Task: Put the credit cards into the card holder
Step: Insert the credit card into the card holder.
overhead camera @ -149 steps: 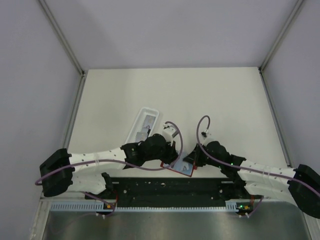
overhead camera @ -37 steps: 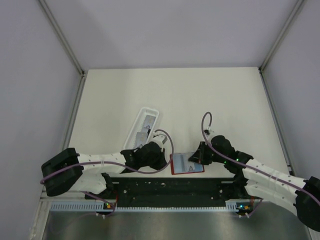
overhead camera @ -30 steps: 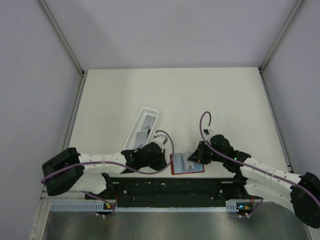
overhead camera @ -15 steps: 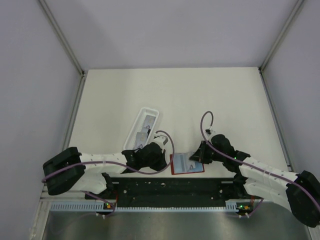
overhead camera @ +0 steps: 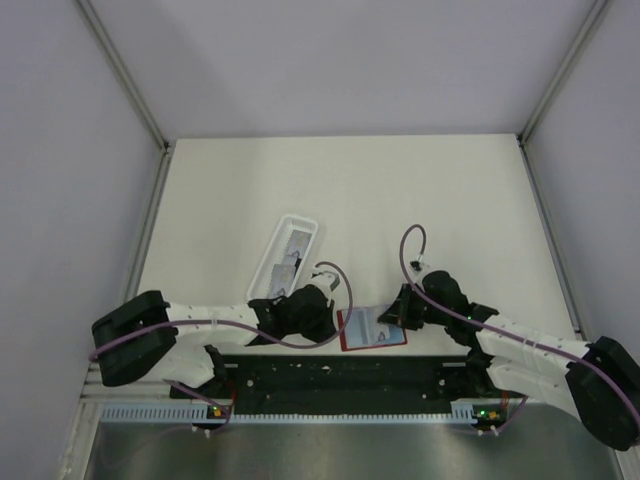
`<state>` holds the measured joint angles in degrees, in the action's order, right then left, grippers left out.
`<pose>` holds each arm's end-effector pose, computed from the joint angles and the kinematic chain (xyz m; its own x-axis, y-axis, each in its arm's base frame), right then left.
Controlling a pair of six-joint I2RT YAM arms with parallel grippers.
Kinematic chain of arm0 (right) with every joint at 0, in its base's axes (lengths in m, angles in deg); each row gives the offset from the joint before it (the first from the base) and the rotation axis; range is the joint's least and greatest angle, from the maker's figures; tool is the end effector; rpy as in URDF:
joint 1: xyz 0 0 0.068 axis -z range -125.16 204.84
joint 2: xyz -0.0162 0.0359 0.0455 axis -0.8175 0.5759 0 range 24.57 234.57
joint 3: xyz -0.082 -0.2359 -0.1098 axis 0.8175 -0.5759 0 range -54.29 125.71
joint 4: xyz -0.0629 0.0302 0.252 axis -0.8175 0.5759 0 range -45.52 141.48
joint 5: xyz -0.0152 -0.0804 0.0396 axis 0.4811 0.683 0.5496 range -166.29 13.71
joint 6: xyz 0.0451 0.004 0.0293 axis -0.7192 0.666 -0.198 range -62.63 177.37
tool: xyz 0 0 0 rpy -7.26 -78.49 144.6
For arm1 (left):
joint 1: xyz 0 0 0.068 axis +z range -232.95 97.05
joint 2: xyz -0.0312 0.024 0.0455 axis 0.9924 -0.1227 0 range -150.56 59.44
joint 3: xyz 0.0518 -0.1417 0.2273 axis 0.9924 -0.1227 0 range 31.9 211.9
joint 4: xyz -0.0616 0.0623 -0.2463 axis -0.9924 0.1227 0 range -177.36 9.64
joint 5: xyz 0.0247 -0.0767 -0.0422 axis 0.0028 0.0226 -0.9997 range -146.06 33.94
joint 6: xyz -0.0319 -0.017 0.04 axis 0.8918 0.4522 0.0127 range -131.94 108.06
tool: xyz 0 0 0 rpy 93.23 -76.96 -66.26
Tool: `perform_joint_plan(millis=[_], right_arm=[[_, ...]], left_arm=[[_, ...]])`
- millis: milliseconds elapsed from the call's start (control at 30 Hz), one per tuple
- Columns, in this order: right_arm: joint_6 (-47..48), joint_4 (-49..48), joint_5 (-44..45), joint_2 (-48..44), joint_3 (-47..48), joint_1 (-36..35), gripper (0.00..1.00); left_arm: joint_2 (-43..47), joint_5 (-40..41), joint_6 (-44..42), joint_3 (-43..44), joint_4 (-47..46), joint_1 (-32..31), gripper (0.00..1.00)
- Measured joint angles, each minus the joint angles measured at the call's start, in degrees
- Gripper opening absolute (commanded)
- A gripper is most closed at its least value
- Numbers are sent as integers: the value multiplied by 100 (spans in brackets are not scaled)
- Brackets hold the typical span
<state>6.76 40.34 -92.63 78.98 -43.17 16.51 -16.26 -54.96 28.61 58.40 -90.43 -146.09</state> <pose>0.1269 0.1131 0.1355 -0.9065 0.2288 -0.3549 -0.1035 0.6943 0.7122 0.1074 -0.2105 0.1441 -0.8234 0.1873 -0.5356 0.4615 0.7703 -0.4401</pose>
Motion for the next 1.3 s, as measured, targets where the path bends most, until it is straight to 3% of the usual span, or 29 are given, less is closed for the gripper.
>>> perform_joint_plan(millis=[1300], right_arm=[[-192, -874, -378, 496, -208, 11, 0]], left_arm=[[-247, -24, 0, 162, -94, -79, 0]])
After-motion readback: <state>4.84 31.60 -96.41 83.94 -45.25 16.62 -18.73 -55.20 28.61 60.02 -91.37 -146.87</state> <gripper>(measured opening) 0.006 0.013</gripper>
